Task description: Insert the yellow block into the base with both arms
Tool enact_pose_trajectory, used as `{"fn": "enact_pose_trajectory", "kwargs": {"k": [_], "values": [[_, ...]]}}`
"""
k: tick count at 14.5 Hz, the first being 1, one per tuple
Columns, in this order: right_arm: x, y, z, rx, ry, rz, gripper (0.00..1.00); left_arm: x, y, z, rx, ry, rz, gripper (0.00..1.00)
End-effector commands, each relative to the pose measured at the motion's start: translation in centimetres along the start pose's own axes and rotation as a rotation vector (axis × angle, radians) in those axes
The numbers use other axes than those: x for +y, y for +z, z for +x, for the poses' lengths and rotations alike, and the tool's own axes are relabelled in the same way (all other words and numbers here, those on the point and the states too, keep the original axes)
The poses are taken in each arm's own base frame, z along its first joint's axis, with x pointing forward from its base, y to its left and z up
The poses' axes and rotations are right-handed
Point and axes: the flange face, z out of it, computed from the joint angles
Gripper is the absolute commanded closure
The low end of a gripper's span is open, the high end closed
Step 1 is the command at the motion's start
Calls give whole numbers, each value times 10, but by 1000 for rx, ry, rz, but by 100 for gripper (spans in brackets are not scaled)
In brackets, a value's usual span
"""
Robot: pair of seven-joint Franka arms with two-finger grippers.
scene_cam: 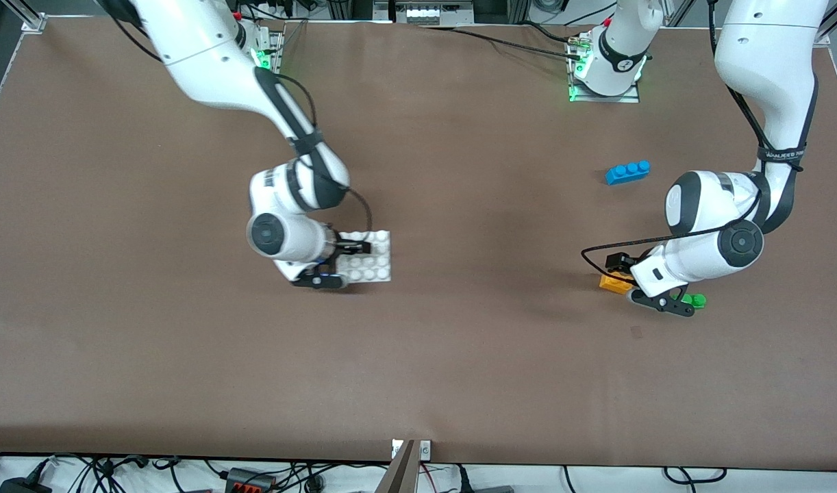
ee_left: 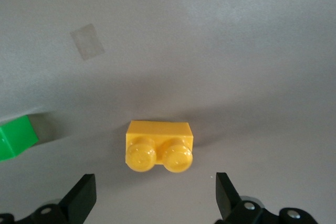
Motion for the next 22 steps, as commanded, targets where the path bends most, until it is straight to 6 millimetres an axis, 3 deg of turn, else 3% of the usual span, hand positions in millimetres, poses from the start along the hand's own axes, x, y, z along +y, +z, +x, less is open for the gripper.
{"fn": "enact_pose_trajectory", "kwargs": {"k": [1,7,10,12,14,16,17,20,22], "values": [[-39,26,3,13,9,17,27,3,6,2,8,26,12,0],[-96,34,-30,11,-2,71,27,3,19,2,-4,34,9,0],[-111,39,-42,15,-25,73,27,3,26,2,-2,34,9,0],[-114,32,-43,10,-11,101,25,0,30,2,1,30,10,0],[-119,5,-41,25,-18,123,19,1,36,3,1,33,11,0],[-121,-39,-47,-22,-32,115,18,4,38,3,-2,37,10,0],[-117,-72,-46,-11,-39,112,16,4,40,3,-5,37,10,0],[-79,-141,-36,1,-26,30,1,6,42,4,-7,42,11,0],[-48,-184,-30,52,-32,-76,0,4,45,5,3,52,15,0]]}}
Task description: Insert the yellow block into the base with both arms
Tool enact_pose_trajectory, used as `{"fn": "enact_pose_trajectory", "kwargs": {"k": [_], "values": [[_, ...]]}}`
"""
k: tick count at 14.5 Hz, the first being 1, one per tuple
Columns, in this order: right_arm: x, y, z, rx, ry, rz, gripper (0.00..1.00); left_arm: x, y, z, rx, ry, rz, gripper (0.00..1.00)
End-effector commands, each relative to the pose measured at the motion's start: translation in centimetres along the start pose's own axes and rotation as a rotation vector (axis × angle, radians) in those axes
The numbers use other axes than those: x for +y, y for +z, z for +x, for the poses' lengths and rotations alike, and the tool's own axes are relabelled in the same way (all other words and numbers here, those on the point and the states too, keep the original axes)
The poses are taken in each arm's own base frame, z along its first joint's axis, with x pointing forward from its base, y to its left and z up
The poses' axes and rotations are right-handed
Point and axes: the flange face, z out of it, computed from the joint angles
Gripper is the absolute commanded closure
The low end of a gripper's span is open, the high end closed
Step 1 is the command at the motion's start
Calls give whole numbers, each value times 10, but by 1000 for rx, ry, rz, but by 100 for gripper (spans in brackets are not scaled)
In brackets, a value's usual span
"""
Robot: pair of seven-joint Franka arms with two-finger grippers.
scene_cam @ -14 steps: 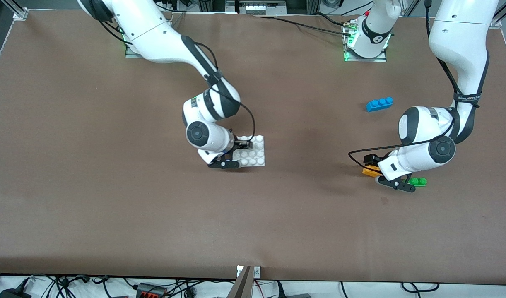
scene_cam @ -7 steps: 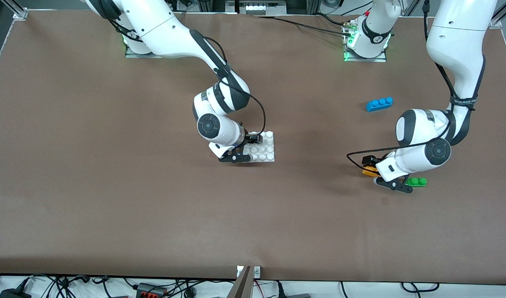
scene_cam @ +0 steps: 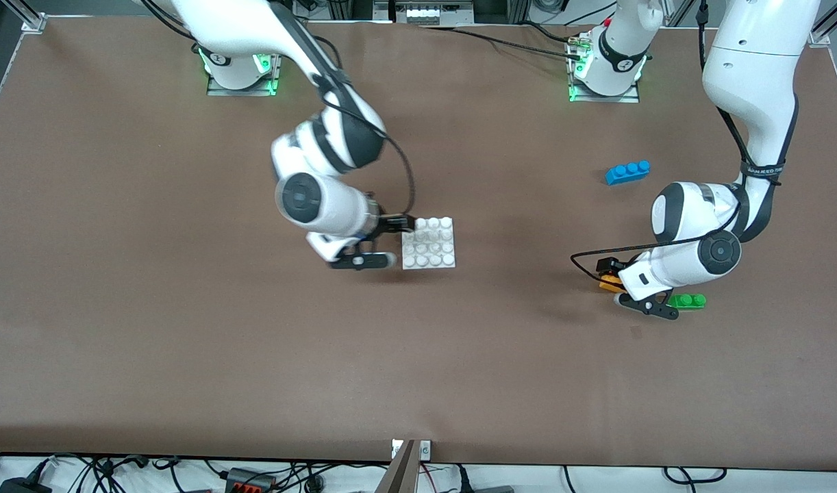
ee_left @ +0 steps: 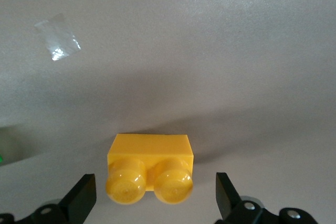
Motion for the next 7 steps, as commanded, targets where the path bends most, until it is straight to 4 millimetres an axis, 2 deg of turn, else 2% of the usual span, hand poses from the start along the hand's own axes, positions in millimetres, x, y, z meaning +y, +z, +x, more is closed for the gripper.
{"fn": "enact_pose_trajectory", "kwargs": {"k": [1,3,6,7], "values": [[42,-57,-2,41,-7,-140,0,0,7,1,10,46,16,0],[85,-99,-1,28,-31,-246,0,0,6,2,12,49,17,1],[168,-172,0,-7,-47,-244,0,-1,7,1,10,47,16,9],[196,-197,-1,1,-56,-232,0,-2,7,1,9,47,16,15]]}}
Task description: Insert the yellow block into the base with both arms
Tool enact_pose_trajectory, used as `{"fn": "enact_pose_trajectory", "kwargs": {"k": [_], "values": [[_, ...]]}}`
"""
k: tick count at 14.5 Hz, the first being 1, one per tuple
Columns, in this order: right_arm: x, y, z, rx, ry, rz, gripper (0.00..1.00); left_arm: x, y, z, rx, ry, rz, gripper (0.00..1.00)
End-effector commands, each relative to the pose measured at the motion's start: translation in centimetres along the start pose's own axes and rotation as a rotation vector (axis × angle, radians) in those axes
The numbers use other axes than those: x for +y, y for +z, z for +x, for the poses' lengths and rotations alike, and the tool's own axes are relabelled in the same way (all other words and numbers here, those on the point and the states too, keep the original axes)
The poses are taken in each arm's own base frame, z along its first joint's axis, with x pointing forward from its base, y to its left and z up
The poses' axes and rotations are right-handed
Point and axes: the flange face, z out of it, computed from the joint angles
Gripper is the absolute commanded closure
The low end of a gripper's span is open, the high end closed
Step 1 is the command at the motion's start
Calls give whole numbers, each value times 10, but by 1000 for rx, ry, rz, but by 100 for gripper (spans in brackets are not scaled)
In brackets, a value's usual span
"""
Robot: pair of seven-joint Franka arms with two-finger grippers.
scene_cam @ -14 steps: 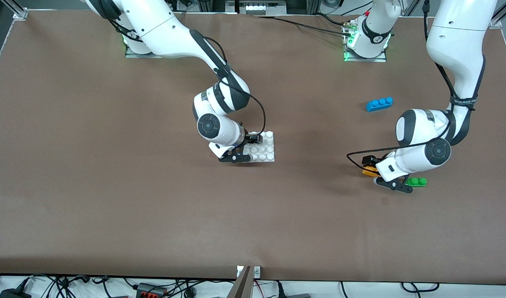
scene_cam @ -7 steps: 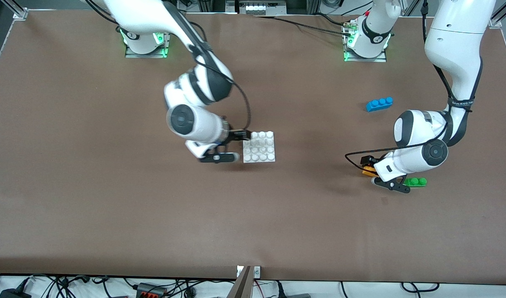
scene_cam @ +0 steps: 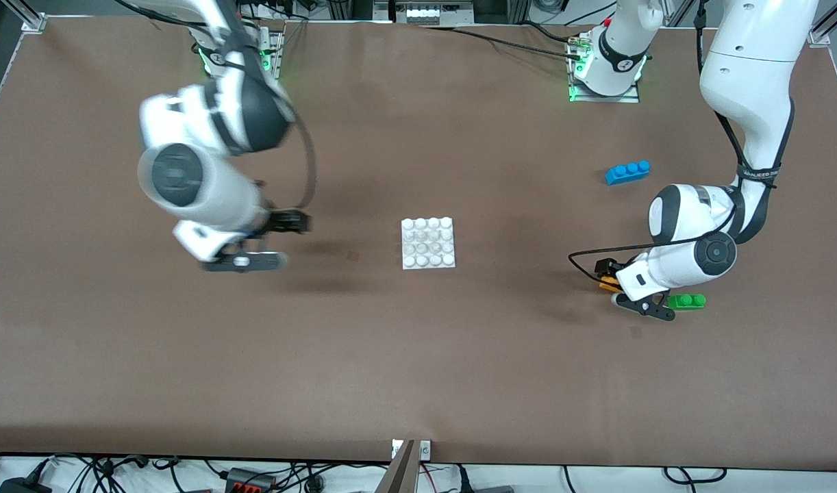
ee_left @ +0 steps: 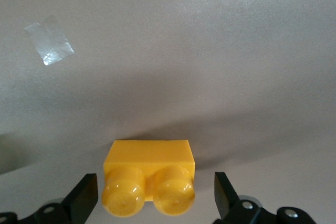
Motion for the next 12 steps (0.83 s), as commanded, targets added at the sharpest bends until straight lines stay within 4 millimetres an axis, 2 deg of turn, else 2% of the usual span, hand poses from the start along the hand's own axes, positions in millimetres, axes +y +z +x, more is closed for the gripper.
{"fn": "enact_pose_trajectory", "kwargs": {"k": [1,4,5,6,8,10,11,12], "values": [[92,-47,-16,5,-46,31,0,0,-2,0,8,30,16,20],[159,-85,-40,6,-41,59,0,-1,-1,0,7,26,14,32],[179,-93,-45,19,-26,66,0,-2,-1,0,7,24,14,34],[190,-96,-46,26,-31,65,0,-1,-1,0,5,26,14,35],[202,-96,-47,21,-43,44,0,-1,-4,0,3,21,12,37],[204,-90,-45,7,-40,26,0,-2,-10,-1,-4,13,7,38],[203,-85,-42,-2,-30,19,0,3,-16,-3,-31,24,-6,39],[206,-84,-40,5,-24,22,0,9,-33,-6,-48,31,-13,39]]}}
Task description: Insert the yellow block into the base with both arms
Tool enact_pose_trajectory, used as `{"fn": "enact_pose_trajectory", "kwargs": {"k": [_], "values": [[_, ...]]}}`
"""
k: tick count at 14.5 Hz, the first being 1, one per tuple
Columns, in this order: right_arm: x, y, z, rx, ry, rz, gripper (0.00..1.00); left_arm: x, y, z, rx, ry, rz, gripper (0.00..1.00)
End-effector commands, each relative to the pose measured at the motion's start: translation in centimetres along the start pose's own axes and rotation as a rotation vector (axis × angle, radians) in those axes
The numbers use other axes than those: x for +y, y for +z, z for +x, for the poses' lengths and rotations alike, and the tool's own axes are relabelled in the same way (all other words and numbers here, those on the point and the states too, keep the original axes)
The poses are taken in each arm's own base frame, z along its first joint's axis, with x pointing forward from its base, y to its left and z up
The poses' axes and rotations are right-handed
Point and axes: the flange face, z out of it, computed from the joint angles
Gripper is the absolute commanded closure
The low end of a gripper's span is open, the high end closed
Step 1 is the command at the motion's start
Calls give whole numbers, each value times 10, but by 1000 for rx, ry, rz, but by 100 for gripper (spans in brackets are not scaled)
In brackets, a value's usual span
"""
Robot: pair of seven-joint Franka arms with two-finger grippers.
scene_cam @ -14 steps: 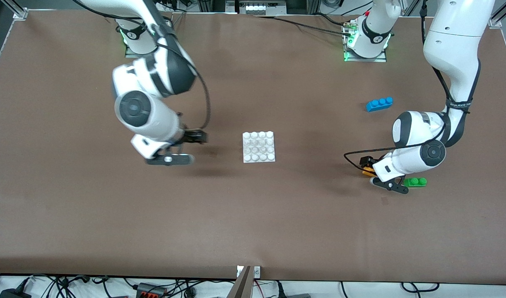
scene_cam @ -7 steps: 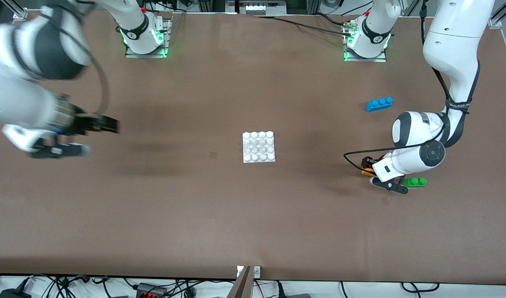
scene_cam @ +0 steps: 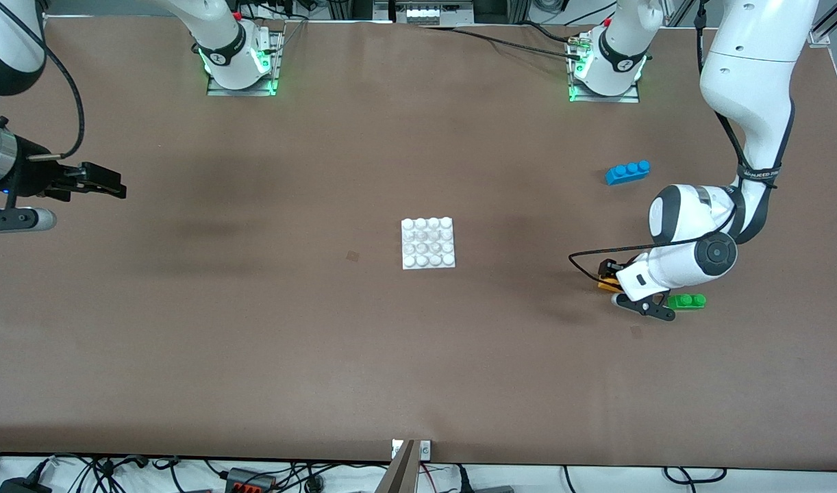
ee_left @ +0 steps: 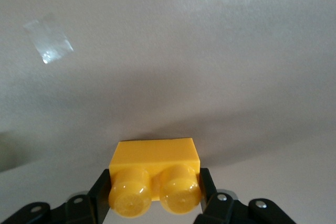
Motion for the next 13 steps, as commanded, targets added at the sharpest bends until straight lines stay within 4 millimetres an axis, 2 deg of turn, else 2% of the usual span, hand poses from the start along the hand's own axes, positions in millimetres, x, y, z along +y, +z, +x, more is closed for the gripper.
{"fn": "enact_pose_trajectory", "kwargs": {"k": [1,2,3,5,7,8,10,13], "values": [[2,-1,3,6,-21,-25,0,23,-47,-9,-55,41,-17,39],[8,-18,1,34,-9,-17,0,40,-63,-12,-70,62,-30,39],[19,-25,0,49,11,-3,0,56,-78,-9,-65,84,-35,39],[22,-37,-6,67,7,4,0,94,-108,0,-82,94,-53,39],[41,-45,-19,50,27,25,0,139,-126,9,-81,41,-63,39],[42,-47,-24,40,20,38,0,162,-134,12,-67,31,-67,39],[59,-47,-34,24,19,74,0,199,-126,15,-77,-11,-68,39],[72,-47,-43,41,24,21,0,221,-113,27,-79,-128,-73,39]]}}
